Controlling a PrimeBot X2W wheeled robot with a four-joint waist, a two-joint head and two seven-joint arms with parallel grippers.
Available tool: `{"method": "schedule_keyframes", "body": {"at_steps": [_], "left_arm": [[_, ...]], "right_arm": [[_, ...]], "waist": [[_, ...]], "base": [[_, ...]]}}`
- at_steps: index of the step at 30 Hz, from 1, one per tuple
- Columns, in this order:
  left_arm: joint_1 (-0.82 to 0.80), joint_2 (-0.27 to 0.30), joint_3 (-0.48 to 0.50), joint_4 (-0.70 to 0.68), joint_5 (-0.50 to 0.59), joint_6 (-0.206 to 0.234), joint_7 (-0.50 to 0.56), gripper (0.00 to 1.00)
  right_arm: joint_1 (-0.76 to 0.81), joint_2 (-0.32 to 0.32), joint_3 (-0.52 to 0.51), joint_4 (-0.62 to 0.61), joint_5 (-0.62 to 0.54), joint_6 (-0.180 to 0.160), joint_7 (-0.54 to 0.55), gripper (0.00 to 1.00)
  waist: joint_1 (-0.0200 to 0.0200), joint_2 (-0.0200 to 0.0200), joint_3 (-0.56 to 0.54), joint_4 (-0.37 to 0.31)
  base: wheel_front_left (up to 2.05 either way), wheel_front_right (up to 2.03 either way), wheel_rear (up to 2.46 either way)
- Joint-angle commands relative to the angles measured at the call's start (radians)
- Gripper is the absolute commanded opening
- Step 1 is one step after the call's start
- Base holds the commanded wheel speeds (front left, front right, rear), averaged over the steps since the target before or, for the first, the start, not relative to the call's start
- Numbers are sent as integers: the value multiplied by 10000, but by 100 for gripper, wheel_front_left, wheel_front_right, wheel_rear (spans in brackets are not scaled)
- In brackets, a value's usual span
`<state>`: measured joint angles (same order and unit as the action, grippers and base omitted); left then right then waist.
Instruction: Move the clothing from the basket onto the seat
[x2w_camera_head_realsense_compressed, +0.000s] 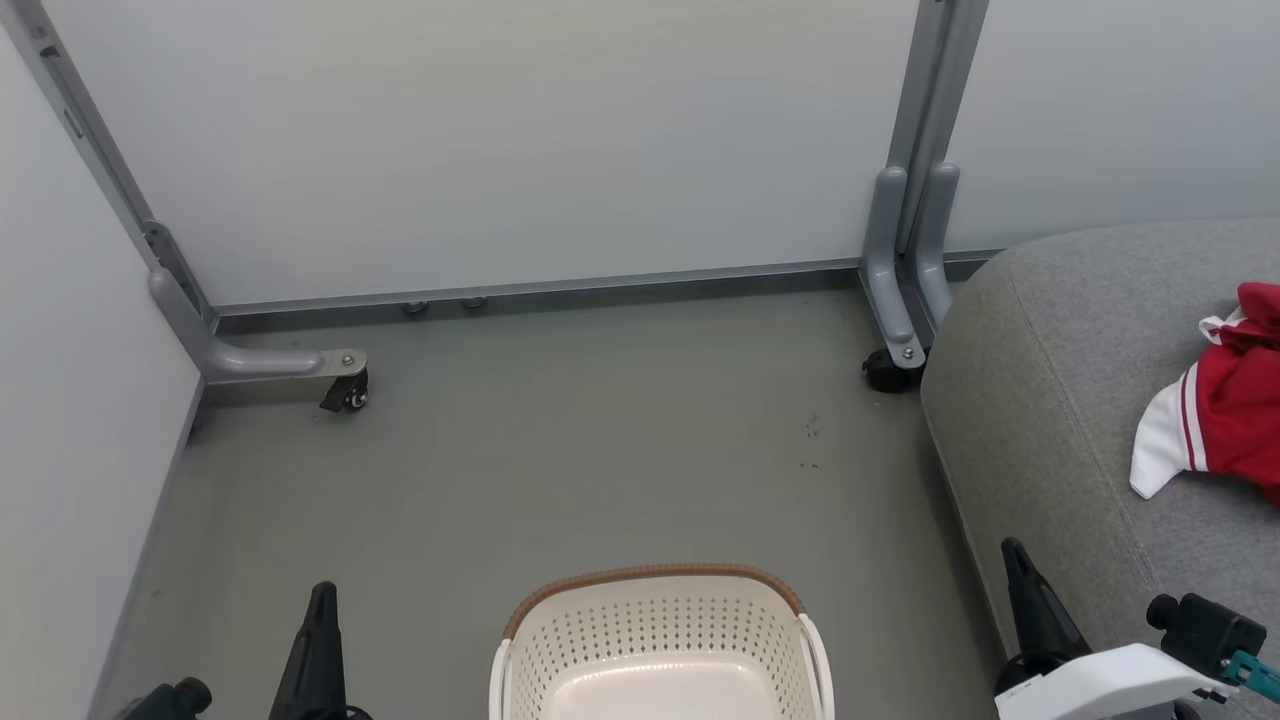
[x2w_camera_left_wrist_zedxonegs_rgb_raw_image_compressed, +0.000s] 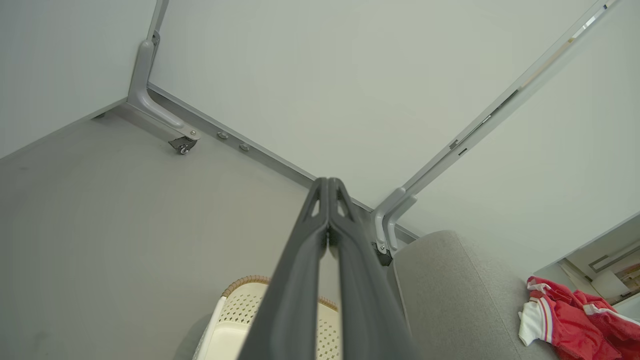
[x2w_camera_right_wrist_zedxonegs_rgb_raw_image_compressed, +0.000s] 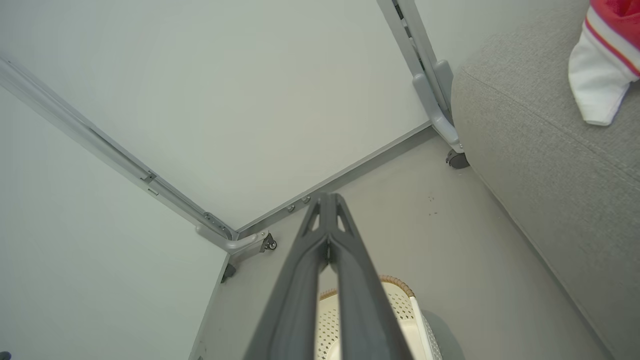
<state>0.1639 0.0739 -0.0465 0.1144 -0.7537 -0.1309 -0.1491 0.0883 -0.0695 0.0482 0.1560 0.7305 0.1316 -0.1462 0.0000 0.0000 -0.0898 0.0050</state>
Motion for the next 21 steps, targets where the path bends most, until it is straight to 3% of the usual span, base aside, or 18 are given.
{"method": "schedule_keyframes", "body": {"at_steps": [1,21], "left_arm": [[-371,83,67,-53,-419,3,80,0],[-1077,145,336,312,-2987,3,684,0]], "right_arm": [[-297,-71,-73,-61,427,-3,86,0],[-797,-127,-364,200,3042,-6,698,0]], "waist": [[0,0,18,-1],[0,0,218,-12]], "base": [[0,0,0],[0,0,0]]}}
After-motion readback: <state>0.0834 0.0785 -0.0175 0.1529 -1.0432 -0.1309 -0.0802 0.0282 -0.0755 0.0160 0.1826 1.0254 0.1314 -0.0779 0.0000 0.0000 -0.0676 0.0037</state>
